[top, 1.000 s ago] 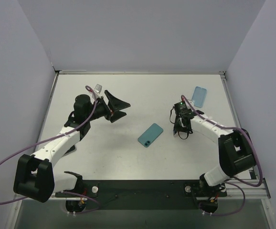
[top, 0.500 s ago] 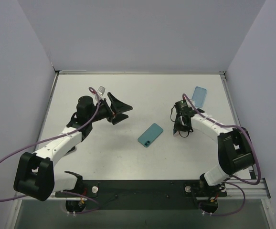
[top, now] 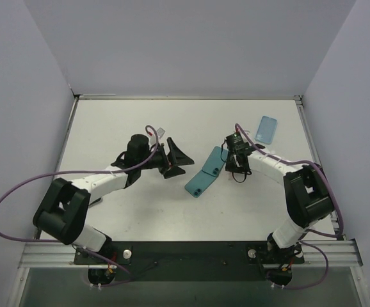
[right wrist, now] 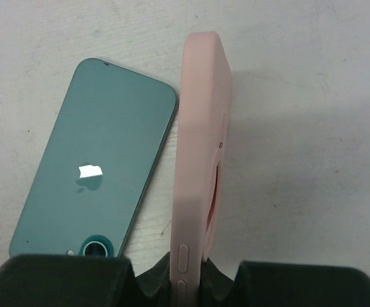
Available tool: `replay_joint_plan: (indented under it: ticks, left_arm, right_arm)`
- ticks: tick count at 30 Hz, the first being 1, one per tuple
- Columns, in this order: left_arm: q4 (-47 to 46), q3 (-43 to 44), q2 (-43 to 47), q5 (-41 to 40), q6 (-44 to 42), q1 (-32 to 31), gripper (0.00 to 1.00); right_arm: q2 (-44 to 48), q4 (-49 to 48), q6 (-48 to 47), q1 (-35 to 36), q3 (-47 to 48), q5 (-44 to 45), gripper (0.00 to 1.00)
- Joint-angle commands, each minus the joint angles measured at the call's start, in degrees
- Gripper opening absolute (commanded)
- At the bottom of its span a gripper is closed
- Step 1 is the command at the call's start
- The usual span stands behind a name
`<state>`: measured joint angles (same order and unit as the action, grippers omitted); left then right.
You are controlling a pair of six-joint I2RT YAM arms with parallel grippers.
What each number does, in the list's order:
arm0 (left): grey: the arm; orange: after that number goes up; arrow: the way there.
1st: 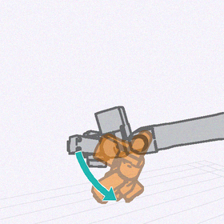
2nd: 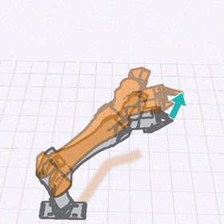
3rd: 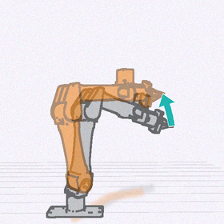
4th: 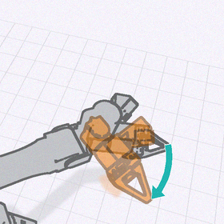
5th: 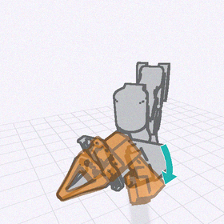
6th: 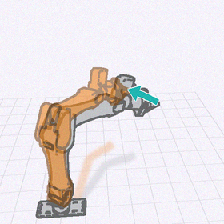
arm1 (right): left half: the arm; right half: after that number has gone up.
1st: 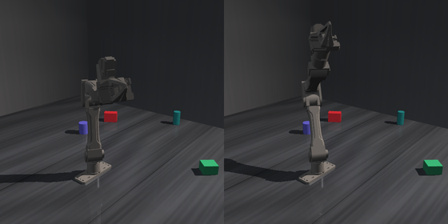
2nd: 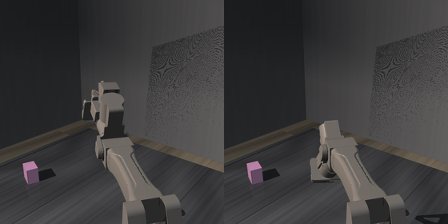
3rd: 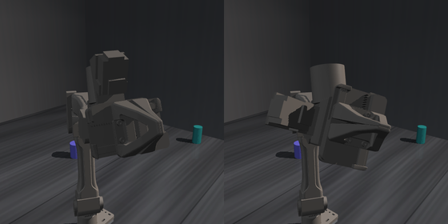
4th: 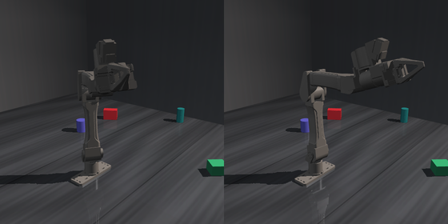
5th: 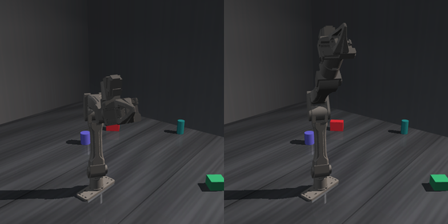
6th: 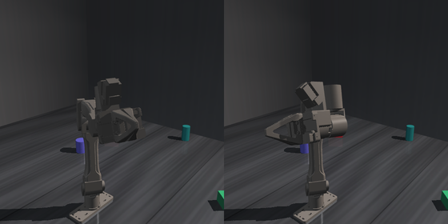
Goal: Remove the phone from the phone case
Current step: Remove the phone case from the phone, then place the phone case at the center of the board.
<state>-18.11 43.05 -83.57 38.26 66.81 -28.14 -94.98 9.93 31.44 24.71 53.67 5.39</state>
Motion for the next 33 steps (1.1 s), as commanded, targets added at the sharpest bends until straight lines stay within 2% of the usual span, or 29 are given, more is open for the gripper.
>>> replay_joint_plan:
  ticks: [1, 4, 8, 15, 19, 20, 23, 28, 29, 30, 31, 32, 33]
  left_arm:
    - [-6.74, 1.0, -5.45, 1.38, -3.79, -1.74, 0.97]
    - [-11.84, 0.11, -8.01, 2.43, -1.24, -1.83, 0.97]
    - [-10.99, 1.15, -8.19, 2.08, -1.93, -1.92, 0.96]
    - [5.59, 6.69, -9.33, -1.34, -10.9, -3.58, 0.95]
    - [14.67, 9.68, -9.68, -6.26, -16.87, -5.17, 0.95]
    - [15.64, 9.86, -9.42, -6.88, -17.41, -5.26, 0.95]
    - [18.01, 9.77, -8.28, -8.46, -18.73, -4.99, 0.95]
    - [25.83, 11.35, -6.26, -11.71, -21.97, -2.37, 0.95]
    - [27.15, 11.71, -5.47, -12.24, -22.5, -1.66, 0.95]
    - [30.82, 12.14, -5.03, -13.2, -23.03, -0.96, 0.95]
    - [33.2, 12.58, -4.5, -16.0, -24.08, 0.53, 0.95]
    - [35.92, 13.72, -3.37, -17.94, -24.53, 1.41, 0.95]
    - [41.26, 14.17, -2.57, -19.7, -25.14, 2.21, 0.96]
  right_arm:
    - [-5.84, -5.63, 3.8, 3.59, -4.45, -15.67, 0.0]
    - [-3.73, -4.49, 3.72, 3.33, -4.8, -14.71, 0.0]
    - [1.36, -3.17, 3.72, 2.19, -6.2, -13.39, 0.0]
    - [11.03, -2.02, 3.8, -4.39, -10.24, -16.02, 0.0]
    - [16.75, -9.38, 5.91, -13.44, -15.96, -22.77, 0.0]
    - [18.15, -11.06, 6.35, -18.07, -16.83, -25.14, 0.0]
    - [20.18, -13.09, 6.18, -24.51, -17.9, -25.95, 0.0]
    - [17.47, -17.84, 8.98, -35.16, -17.2, -27.62, 0.0]
    - [16.5, -17.93, 9.51, -36.47, -16.24, -27.54, 0.03]
    - [15.54, -17.24, 10.04, -38.66, -15.27, -27.1, 0.13]
    - [14.57, -14.88, 10.39, -39.64, -14.48, -27.18, 0.26]
    - [13.43, -13.46, 10.39, -40.35, -12.99, -26.58, 0.45]
    - [13.24, -10.14, 9.87, -40.7, -12.37, -25.61, 0.54]
